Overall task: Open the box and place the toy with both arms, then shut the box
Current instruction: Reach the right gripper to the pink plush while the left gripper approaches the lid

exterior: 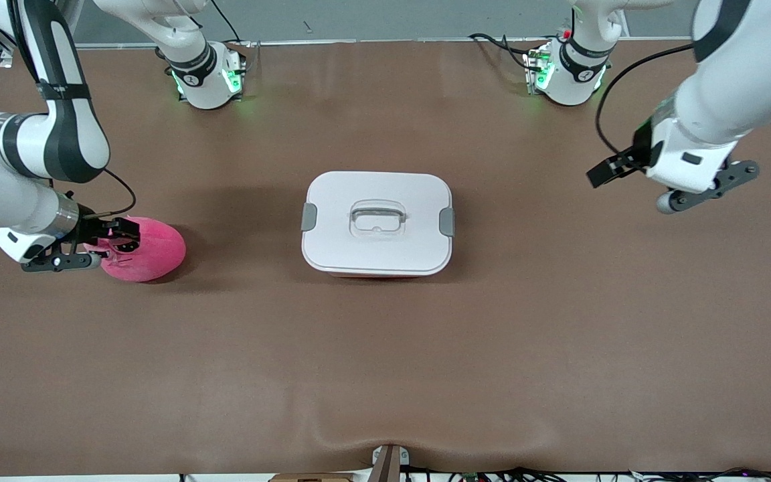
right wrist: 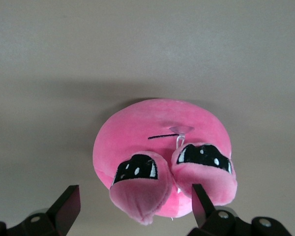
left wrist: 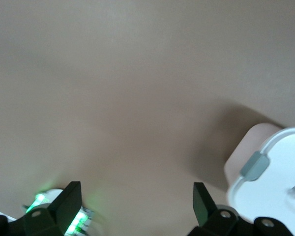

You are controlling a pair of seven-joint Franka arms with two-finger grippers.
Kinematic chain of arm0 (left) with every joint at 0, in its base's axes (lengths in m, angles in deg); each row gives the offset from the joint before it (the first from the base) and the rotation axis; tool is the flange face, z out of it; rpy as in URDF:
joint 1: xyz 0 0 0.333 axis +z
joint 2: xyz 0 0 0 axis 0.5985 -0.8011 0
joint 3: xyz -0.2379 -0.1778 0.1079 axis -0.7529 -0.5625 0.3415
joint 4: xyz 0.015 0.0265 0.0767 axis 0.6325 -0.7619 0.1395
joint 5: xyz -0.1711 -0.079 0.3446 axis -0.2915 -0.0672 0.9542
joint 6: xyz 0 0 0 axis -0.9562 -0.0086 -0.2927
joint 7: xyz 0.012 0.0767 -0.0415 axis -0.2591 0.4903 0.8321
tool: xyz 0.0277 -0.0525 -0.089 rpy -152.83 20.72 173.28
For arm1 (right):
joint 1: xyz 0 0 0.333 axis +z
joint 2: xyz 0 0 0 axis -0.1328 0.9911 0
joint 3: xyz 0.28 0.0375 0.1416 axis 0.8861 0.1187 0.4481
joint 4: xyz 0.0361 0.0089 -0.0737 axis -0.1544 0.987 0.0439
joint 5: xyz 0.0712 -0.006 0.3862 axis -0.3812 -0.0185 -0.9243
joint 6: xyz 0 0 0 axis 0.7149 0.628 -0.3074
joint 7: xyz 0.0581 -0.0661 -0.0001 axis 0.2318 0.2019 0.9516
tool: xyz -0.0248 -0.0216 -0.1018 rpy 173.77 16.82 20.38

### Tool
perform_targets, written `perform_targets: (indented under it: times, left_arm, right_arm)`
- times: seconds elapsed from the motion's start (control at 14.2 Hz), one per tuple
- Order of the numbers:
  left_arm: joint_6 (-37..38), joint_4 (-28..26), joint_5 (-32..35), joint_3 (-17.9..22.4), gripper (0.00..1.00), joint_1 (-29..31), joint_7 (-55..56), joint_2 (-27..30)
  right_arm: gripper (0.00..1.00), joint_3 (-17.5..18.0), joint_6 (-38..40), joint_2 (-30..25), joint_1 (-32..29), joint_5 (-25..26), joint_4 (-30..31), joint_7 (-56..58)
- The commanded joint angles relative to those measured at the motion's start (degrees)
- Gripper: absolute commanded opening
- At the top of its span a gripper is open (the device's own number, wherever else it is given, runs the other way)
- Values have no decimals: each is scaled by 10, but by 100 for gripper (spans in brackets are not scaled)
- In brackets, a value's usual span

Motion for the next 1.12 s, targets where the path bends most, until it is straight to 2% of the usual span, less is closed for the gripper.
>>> perform_targets:
  times: [0.0, 0.07, 0.21, 0.35, 0.49, 0.63, 0.77, 0.91, 1.05]
  left_arm:
    - [-45, -34, -7, -46, 100, 2, 132, 9]
    - [-61, -42, -7, -64, 100, 2, 180, 6]
    - [-94, -59, -7, -94, 100, -1, 269, 3]
    - [-131, -74, -6, -126, 100, -1, 342, -8]
    - [-165, -73, 2, -156, 100, -13, 428, -32]
    - [-205, -72, 24, -157, 100, -55, 513, -55]
    - [-232, -63, 83, -157, 100, -103, 613, -98]
    - [-245, -33, 150, -157, 100, -142, 730, -143]
    - [-251, 11, 180, -157, 100, -170, 812, -198]
  right_arm:
    - [97, 5, 8, -22, -1, 8, 16, 6]
    - [88, 5, 9, -22, 1, 8, 16, 6]
    - [84, 5, 10, -21, 2, 8, 17, 6]
    - [73, 5, 13, -22, 1, 9, 18, 7]
    - [52, 5, 13, -22, 1, 9, 23, 16]
    - [26, 5, 13, -22, 1, 9, 23, 17]
    - [2, 5, 13, -23, 1, 9, 22, 19]
    - [0, 5, 14, -24, 1, 9, 20, 37]
    - [0, 5, 17, -28, 0, 9, 17, 62]
